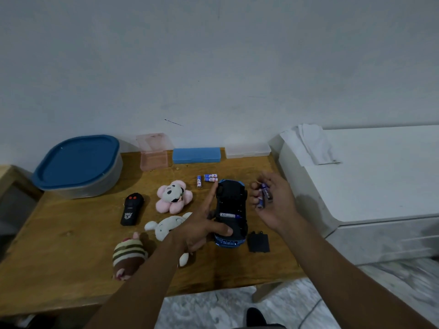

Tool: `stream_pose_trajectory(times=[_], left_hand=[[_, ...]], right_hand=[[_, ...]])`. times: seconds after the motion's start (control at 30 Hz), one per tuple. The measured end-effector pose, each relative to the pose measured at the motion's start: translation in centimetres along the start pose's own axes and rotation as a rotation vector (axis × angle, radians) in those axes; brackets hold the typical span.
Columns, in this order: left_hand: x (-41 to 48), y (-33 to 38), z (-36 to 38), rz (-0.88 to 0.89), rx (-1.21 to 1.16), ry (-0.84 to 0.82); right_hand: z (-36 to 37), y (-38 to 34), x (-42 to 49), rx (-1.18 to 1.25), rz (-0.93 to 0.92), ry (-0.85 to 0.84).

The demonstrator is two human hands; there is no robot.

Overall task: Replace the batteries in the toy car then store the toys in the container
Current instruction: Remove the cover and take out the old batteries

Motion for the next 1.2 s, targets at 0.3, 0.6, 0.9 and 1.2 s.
stream_pose_trajectory(times=[0.3, 0.6, 0.9, 1.2], left_hand=[[0.4, -0.2, -0.9, 0.149, -0.030, 0.196], [-0.3, 0.1, -1.4, 0.257, 0.053, 0.362], [-1.1, 0.4, -2.0, 0.258, 0.026, 0.317], [-0.7, 0.0, -0.9, 0.247, -0.005, 0.265]], right_hand=[[0.8, 0.0, -1.2, -1.094, 0.055, 0.000], [2.4, 1.1, -1.0, -1.099, 0.055, 0.029], [1.7, 2.1, -1.4, -0.803, 0.107, 0.088], [3.7, 1.2, -1.2, -0.878, -0.064, 0.057]])
Point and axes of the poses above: each hand's wrist, its own x-axis towards the middle knuckle, its own z-axis out of the palm, y = z × x, the point moved 5 cm from there along x, towards the middle knuckle, and after that the axes turned 8 degrees about -z, right-handed, at the moved point
